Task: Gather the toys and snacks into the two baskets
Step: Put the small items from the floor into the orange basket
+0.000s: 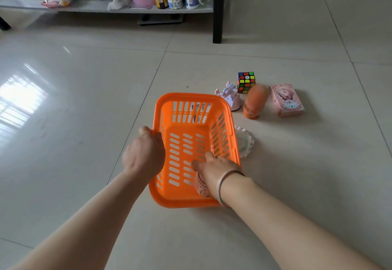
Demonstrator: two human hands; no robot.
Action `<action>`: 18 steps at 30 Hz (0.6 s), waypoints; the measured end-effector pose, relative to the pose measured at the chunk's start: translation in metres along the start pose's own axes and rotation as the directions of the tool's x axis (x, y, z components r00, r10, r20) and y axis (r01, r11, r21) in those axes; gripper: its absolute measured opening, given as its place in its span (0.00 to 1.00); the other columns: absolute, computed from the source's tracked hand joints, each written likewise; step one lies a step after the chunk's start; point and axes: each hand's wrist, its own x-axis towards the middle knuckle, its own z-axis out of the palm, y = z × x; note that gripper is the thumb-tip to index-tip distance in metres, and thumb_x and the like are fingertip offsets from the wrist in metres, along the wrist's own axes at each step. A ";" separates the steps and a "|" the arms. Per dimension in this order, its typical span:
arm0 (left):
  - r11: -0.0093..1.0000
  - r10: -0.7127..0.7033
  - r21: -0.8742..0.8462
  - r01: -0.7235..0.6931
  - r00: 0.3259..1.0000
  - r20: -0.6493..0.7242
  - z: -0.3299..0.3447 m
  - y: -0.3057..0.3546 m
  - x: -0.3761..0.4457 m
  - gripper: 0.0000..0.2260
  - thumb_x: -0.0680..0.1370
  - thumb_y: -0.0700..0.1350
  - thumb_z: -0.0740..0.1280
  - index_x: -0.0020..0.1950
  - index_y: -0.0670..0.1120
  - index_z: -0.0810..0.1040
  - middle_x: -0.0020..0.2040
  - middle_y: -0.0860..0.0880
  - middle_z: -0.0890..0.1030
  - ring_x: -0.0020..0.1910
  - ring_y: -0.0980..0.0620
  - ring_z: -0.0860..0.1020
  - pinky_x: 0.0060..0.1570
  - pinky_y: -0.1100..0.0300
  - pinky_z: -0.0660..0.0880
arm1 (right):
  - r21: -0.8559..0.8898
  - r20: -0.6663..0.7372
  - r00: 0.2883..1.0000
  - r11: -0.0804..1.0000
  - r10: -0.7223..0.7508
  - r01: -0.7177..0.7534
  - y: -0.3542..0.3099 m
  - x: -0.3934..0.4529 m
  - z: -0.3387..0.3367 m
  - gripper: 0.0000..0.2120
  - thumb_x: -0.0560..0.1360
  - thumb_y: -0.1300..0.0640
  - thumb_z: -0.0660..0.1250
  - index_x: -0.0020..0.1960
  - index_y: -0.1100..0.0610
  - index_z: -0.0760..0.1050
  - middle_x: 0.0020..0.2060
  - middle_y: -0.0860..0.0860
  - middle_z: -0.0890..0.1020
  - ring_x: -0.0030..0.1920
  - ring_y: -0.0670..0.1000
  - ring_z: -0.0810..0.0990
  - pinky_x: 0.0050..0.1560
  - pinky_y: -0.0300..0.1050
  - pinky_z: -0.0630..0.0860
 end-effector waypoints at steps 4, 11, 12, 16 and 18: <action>0.999 -0.023 -0.027 0.023 0.999 -0.026 -0.004 0.002 0.007 0.14 0.84 0.57 0.52 0.56 0.48 0.66 0.46 0.47 0.80 0.41 0.44 0.81 0.46 0.45 0.81 | 0.097 0.006 1.000 0.995 -0.016 0.015 0.006 0.005 -0.003 0.21 0.77 0.53 0.63 0.69 0.49 0.64 0.65 0.56 0.66 0.63 0.61 0.70 0.62 0.54 0.71; 0.992 -0.082 -0.100 0.075 0.994 -0.066 -0.002 0.008 0.014 0.14 0.84 0.56 0.52 0.55 0.46 0.67 0.45 0.46 0.79 0.40 0.44 0.80 0.43 0.48 0.79 | 0.408 -0.754 0.609 0.903 0.248 0.136 0.071 0.020 -0.030 0.05 0.73 0.61 0.65 0.46 0.55 0.79 0.46 0.52 0.81 0.47 0.57 0.79 0.42 0.47 0.74; 0.991 -0.081 -0.110 0.073 0.994 -0.070 -0.001 0.010 0.015 0.14 0.84 0.56 0.52 0.55 0.47 0.67 0.46 0.47 0.79 0.40 0.44 0.80 0.43 0.47 0.80 | 0.446 -0.769 0.550 0.890 0.326 0.095 0.086 0.027 -0.034 0.06 0.72 0.63 0.64 0.46 0.57 0.79 0.47 0.53 0.80 0.49 0.58 0.78 0.42 0.48 0.74; 0.991 -0.079 -0.116 0.070 0.994 -0.077 0.003 0.016 0.013 0.13 0.84 0.57 0.52 0.55 0.48 0.67 0.47 0.47 0.79 0.40 0.45 0.81 0.42 0.48 0.81 | 0.412 -0.671 0.606 0.894 0.428 -0.176 0.143 0.060 -0.038 0.21 0.73 0.63 0.64 0.65 0.54 0.71 0.68 0.55 0.67 0.64 0.59 0.69 0.59 0.48 0.68; 0.992 -0.076 -0.106 0.067 0.993 -0.085 0.003 0.018 0.011 0.13 0.83 0.57 0.52 0.55 0.48 0.67 0.47 0.48 0.79 0.40 0.45 0.81 0.43 0.46 0.81 | 0.383 -0.553 0.693 0.880 0.462 -0.280 0.161 0.072 -0.039 0.31 0.75 0.63 0.62 0.74 0.48 0.57 0.75 0.56 0.52 0.73 0.60 0.57 0.69 0.50 0.60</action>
